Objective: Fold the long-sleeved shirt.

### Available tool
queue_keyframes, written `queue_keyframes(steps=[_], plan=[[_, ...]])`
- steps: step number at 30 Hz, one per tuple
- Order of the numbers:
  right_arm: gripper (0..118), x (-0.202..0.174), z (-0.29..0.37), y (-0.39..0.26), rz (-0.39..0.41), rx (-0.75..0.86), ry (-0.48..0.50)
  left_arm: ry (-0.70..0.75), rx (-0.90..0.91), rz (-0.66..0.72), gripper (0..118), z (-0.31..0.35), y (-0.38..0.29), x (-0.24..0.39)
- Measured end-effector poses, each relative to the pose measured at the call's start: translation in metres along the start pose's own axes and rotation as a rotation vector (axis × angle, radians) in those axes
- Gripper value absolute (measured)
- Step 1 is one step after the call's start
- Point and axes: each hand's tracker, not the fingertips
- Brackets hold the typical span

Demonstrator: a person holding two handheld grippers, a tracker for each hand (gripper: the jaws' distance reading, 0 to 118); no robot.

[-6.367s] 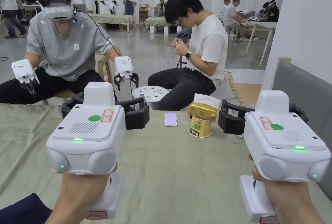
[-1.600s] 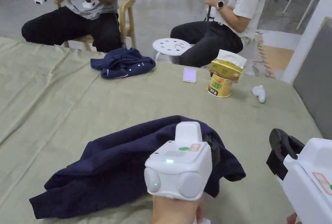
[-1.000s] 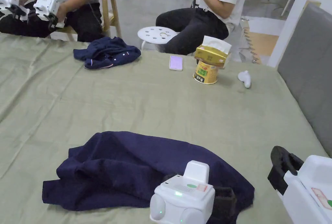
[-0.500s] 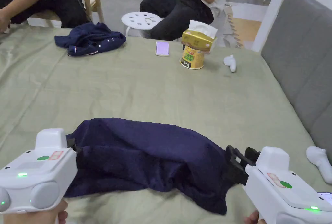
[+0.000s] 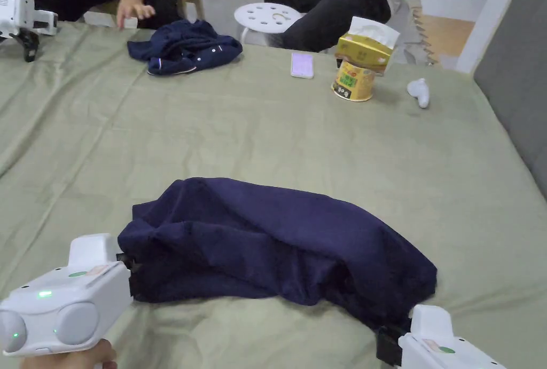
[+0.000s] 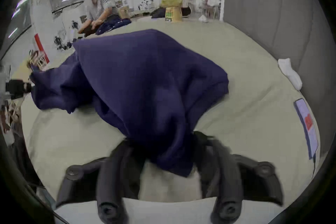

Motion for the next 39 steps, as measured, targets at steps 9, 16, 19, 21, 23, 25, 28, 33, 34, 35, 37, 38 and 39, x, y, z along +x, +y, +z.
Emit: queue_keyframes(steps=[9, 16, 19, 21, 23, 25, 28, 33, 34, 35, 37, 38, 39], plan=[[7, 0.015, 0.009, 0.01, -0.081, 0.066, 0.029, -0.046, 0.068, -0.027, 110, -0.018, 0.041, -0.021], [6, 0.014, 0.011, 0.014, -0.116, 0.077, 0.06, -0.199, -0.2, 0.111, 13, -0.071, 0.073, -0.02], [6, 0.016, 0.024, 0.022, -0.139, 0.138, 0.08, -0.072, -0.087, 0.043, 12, -0.068, 0.061, -0.01], [6, 0.018, 0.035, 0.034, -0.142, 0.176, 0.089, -0.117, -0.071, 0.056, 11, -0.058, 0.064, -0.006], [6, 0.021, 0.048, 0.053, -0.147, 0.247, 0.081, -0.146, -0.012, 0.084, 11, -0.042, 0.078, -0.008], [6, 0.023, 0.061, 0.077, -0.156, 0.308, 0.126, -0.161, 0.048, 0.069, 11, -0.026, 0.091, -0.003], [6, 0.022, 0.083, 0.12, -0.116, 0.374, 0.118, -0.195, 0.156, 0.059, 11, 0.006, 0.125, -0.001], [6, 0.024, 0.131, 0.195, -0.096, 0.511, 0.162, -0.223, 0.354, 0.017, 11, 0.076, 0.184, 0.004], [6, 0.025, 0.143, 0.212, -0.087, 0.54, 0.158, -0.225, 0.398, 0.017, 11, 0.091, 0.201, 0.002], [6, 0.025, 0.155, 0.227, -0.077, 0.569, 0.164, -0.227, 0.438, 0.001, 11, 0.105, 0.214, 0.002], [6, 0.024, 0.179, 0.258, -0.049, 0.618, 0.166, -0.192, 0.504, -0.019, 11, 0.132, 0.239, 0.004], [6, 0.022, 0.193, 0.274, -0.033, 0.65, 0.154, -0.196, 0.531, -0.023, 11, 0.143, 0.254, 0.002], [6, 0.021, 0.205, 0.288, -0.026, 0.673, 0.162, -0.215, 0.555, -0.024, 11, 0.155, 0.265, 0.002]])
